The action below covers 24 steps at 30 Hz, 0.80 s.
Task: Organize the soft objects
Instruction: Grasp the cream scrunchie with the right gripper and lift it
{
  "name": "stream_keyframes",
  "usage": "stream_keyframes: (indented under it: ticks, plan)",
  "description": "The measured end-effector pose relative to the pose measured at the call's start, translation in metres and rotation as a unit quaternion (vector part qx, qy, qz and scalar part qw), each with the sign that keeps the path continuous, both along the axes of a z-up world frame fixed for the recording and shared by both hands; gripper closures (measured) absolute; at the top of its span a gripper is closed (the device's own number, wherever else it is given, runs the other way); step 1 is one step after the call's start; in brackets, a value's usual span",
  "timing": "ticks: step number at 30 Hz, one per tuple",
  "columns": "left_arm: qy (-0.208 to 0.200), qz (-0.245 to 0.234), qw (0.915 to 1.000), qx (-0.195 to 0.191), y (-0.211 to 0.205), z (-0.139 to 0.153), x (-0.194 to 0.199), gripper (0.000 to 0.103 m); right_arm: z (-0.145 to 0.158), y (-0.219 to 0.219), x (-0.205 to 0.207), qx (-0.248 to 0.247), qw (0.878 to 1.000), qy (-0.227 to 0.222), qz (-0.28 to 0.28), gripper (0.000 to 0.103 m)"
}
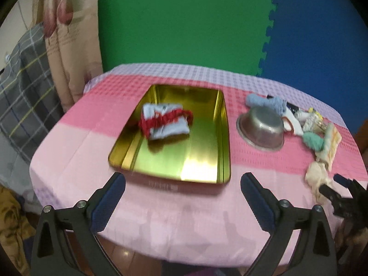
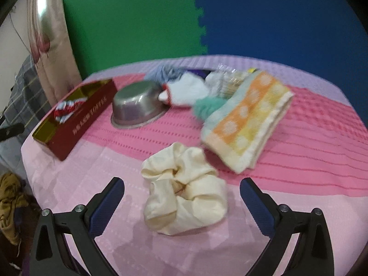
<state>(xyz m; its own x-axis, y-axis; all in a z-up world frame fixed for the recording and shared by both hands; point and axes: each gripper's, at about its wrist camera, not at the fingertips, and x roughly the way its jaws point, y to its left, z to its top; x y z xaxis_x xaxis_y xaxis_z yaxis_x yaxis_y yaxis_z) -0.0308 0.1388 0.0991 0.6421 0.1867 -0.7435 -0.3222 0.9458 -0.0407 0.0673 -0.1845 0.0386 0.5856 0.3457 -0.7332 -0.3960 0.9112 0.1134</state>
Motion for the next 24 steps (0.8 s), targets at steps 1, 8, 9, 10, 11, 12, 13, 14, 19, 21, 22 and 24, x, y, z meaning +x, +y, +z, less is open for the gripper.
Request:
stream_keyframes:
  ticks: [1,8,9,10,11,12,13,14,19,21,22,24]
  plan:
    - [0.004,0.0,1.0,-0.007,0.0,-0.003,-0.003,0.004,-0.003,0.003,0.001,-0.01,1.0,0.003,-0.002,0.001]
    - [0.023,0.002,0.9993,-0.03,0.0,-0.021,-0.017,0.004,-0.016,0.016,0.009,-0.049,0.998,0.026,0.007,0.085]
    - [0.025,0.005,0.9992,-0.031,-0.001,-0.023,-0.018,0.004,-0.016,0.015,0.009,-0.045,0.999,0.03,0.008,0.089]
    - [0.026,0.008,0.9991,-0.031,0.0,-0.023,-0.018,0.004,-0.016,0.014,0.009,-0.043,0.998,0.033,0.008,0.09]
    - [0.024,0.009,0.9992,-0.032,0.0,-0.022,-0.019,0.004,-0.014,0.014,0.009,-0.043,0.998,0.036,0.01,0.092]
    - [0.018,0.011,0.9993,-0.032,0.001,-0.021,-0.021,0.004,-0.013,0.013,0.007,-0.039,0.998,0.037,0.013,0.092]
    - [0.009,0.013,0.9994,-0.03,0.001,-0.017,-0.023,0.004,-0.01,0.012,0.005,-0.031,0.999,0.039,0.014,0.092]
    - [0.003,0.013,0.9995,-0.027,0.001,-0.015,-0.025,0.004,-0.007,0.013,0.002,-0.024,0.999,0.039,0.017,0.092]
    - [-0.001,0.013,0.9998,-0.011,0.003,-0.013,-0.026,0.004,0.012,0.035,-0.007,0.011,0.998,0.043,0.051,0.092]
    - [-0.001,0.014,0.9997,-0.02,0.006,-0.014,-0.027,0.004,0.019,0.049,-0.007,0.017,0.997,0.04,0.064,0.092]
    - [-0.001,0.015,0.9996,-0.024,0.008,-0.014,-0.027,0.004,0.024,0.059,-0.006,0.021,0.996,0.039,0.075,0.092]
    - [-0.001,0.02,0.9994,-0.029,0.011,-0.016,-0.028,0.004,0.033,0.076,-0.002,0.027,0.995,0.036,0.091,0.092]
